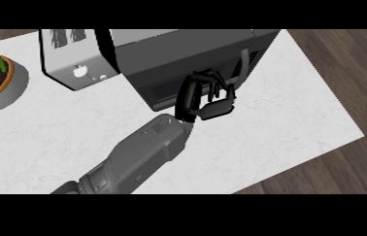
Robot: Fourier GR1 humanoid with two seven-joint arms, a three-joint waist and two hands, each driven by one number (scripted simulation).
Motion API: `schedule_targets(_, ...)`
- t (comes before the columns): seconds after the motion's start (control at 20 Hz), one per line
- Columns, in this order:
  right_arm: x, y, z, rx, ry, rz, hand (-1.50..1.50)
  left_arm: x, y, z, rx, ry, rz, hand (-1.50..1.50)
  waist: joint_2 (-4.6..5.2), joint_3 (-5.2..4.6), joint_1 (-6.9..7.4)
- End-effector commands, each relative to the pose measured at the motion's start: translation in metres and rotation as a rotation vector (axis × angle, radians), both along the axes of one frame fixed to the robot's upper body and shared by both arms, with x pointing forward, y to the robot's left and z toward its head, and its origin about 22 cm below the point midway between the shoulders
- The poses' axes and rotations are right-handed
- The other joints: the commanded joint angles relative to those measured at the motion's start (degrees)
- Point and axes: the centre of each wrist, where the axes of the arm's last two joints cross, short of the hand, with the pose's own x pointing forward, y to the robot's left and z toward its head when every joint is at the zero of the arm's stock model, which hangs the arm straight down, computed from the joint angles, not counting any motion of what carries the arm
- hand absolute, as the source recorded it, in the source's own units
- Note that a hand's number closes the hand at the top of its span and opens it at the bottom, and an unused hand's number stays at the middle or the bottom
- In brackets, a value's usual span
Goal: Pick up the milk, place it into the microwave and close the microwave
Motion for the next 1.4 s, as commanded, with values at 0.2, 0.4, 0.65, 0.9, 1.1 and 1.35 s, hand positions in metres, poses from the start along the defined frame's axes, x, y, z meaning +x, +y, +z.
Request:
schedule_targets(0.2, 0.005, -0.014, 0.002, 0.037, 0.010, 0.010, -1.50, 0.020, -0.001, 0.017, 0.004, -0.027, 0.019, 1.50, 0.85, -0.01, 0.19)
schedule_targets(0.4, 0.005, -0.023, 0.000, 0.071, 0.020, 0.016, -1.50, 0.021, 0.000, 0.017, 0.002, -0.014, 0.028, 1.50, 0.65, 0.00, -0.03)
schedule_targets(0.65, 0.010, -0.026, -0.003, 0.104, 0.024, 0.031, -1.50, 0.021, -0.004, 0.020, -0.001, -0.026, 0.016, 1.50, 1.13, 0.07, 0.00)
schedule_targets(0.9, 0.014, -0.033, 0.007, 0.121, 0.003, 0.027, -1.50, 0.018, -0.004, 0.016, -0.005, -0.024, 0.003, 1.50, 1.24, 0.04, 0.21)
schedule_targets(1.1, 0.017, -0.035, 0.008, 0.121, 0.021, 0.035, -1.50, 0.019, -0.004, 0.016, -0.007, -0.032, 0.007, 1.50, 1.39, 0.04, 0.62)
schedule_targets(1.35, 0.019, -0.042, 0.014, 0.122, 0.020, 0.022, -1.50, 0.022, -0.007, 0.022, -0.008, -0.046, 0.005, 1.50, 1.18, 0.15, 0.94)
